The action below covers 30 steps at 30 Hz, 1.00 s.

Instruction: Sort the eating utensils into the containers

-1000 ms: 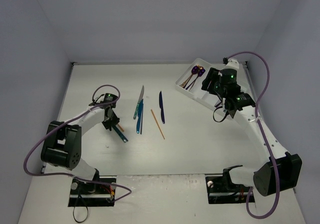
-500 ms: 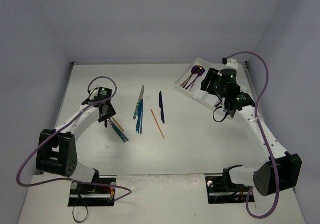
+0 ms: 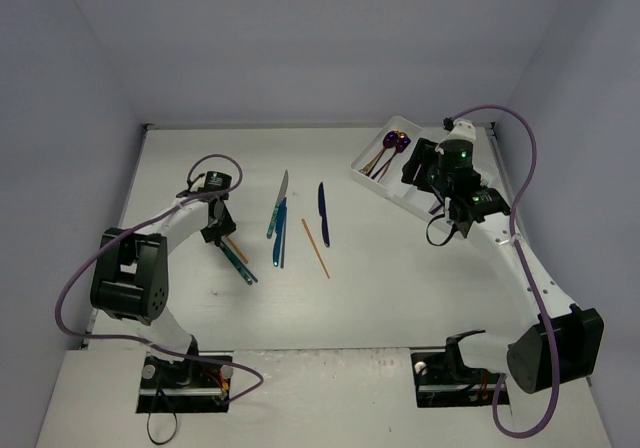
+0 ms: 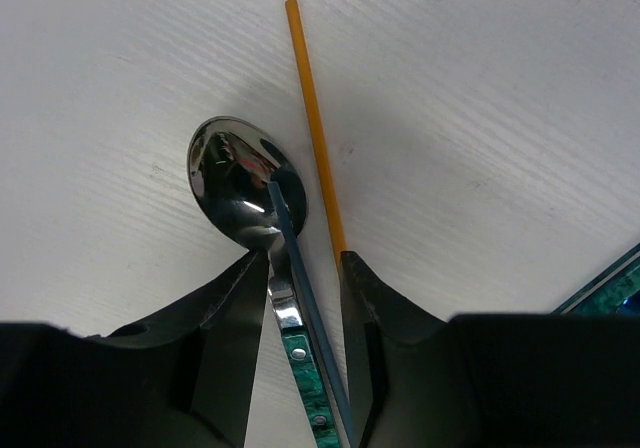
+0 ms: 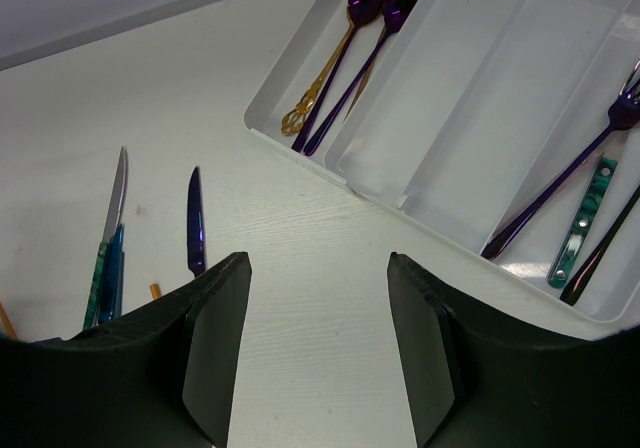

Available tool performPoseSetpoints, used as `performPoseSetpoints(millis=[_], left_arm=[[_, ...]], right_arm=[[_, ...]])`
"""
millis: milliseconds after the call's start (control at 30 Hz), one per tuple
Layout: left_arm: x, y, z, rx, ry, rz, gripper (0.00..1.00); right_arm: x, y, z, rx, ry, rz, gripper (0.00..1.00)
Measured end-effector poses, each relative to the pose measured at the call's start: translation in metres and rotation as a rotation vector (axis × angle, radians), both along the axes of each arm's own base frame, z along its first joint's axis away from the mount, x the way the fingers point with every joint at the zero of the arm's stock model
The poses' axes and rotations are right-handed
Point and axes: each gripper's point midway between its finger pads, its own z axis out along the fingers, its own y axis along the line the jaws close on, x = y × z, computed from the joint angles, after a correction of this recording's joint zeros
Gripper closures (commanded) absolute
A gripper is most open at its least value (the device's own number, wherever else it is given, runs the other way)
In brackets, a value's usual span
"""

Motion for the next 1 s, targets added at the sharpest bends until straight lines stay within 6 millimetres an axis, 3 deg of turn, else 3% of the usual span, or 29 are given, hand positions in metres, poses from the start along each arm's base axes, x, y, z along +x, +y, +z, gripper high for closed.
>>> performPoseSetpoints(millis=[367,567,833,1000], left_arm=[[0.001,-0.007,-0.015,-0.033,0.031,-0.005,0.70],[0.009,-0.017,-0.014,-0.076,0.014,0.000,0.71],[0.030,-0.058,0.006,-0.140,-0.054,-0.085,0.71],[0.032,-0.079,0.011,-0.184,-0.075,-0.130,0.68]], right_arm=[[0.000,0.000,0.000,-0.008,-0.001,0.004,0.45],[0.000,-0.001,0.000,-0.010,-0.001,0.005,0.45],[0.000,-0.001,0.000,-0.011,-0.002,0.005,0.45],[0.000,-0.001,0.000,-0.011,-0.001,0.005,0.45]])
